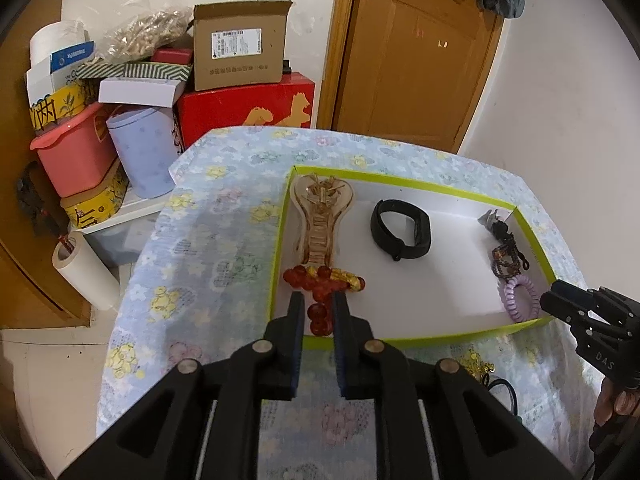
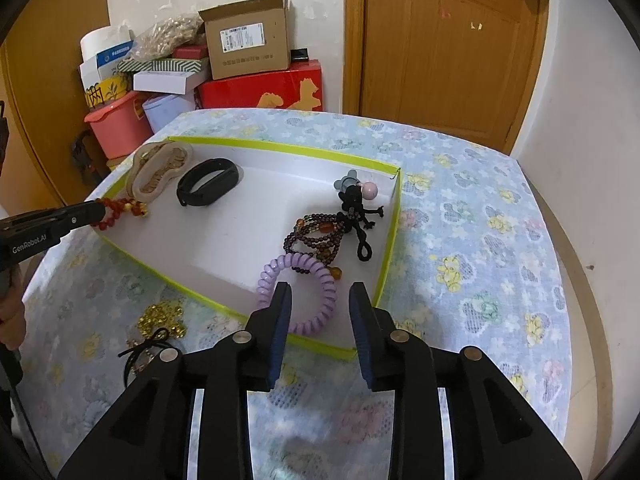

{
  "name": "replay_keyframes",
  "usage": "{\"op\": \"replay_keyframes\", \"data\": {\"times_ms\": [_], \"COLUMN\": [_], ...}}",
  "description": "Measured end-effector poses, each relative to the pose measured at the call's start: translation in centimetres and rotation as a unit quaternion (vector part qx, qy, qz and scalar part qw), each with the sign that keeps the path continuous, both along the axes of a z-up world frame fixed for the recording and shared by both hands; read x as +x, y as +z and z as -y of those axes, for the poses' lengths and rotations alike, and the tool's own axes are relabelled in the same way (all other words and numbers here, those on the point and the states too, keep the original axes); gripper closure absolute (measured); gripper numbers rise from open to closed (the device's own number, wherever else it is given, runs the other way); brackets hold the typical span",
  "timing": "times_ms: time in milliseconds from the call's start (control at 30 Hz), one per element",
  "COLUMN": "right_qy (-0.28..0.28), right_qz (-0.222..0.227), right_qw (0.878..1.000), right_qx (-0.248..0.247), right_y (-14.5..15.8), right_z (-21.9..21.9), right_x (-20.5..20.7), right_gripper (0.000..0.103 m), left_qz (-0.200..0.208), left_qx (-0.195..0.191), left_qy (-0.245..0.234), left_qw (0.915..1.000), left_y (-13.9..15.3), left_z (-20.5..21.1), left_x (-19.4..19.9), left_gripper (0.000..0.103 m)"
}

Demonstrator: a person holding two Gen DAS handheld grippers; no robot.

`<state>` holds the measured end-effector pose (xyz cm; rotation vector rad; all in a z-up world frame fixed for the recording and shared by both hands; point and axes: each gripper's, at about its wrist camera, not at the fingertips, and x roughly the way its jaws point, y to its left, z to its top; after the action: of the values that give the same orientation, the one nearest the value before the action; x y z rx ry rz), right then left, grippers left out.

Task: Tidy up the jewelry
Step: 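Lower the red bracelet and purple hair tie into the tray and open both grippers, then grasp the light blue coil hair tie with the left gripper while the right moves to the black hair tie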

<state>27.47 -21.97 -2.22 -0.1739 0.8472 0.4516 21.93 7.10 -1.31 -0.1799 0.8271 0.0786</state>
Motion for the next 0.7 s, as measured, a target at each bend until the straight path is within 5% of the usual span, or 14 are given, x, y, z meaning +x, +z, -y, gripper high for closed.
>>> {"op": "replay_keyframes", "data": {"times_ms": [700], "right_qy": [-0.022], "right_qz": [0.025], "right_qw": [0.999], "right_qx": [0.041], "right_y": [4.1], "right_z": [2.6], "right_x": [-9.0], "right_gripper": [0.072], "left_qz": [0.022], "left_qx": [-0.001], "left_qy": [-0.023], "left_qw": [0.9995], "left_y": [2.2], "left_z": [3.1], "left_x": [-9.5], "left_gripper": [0.083]}}
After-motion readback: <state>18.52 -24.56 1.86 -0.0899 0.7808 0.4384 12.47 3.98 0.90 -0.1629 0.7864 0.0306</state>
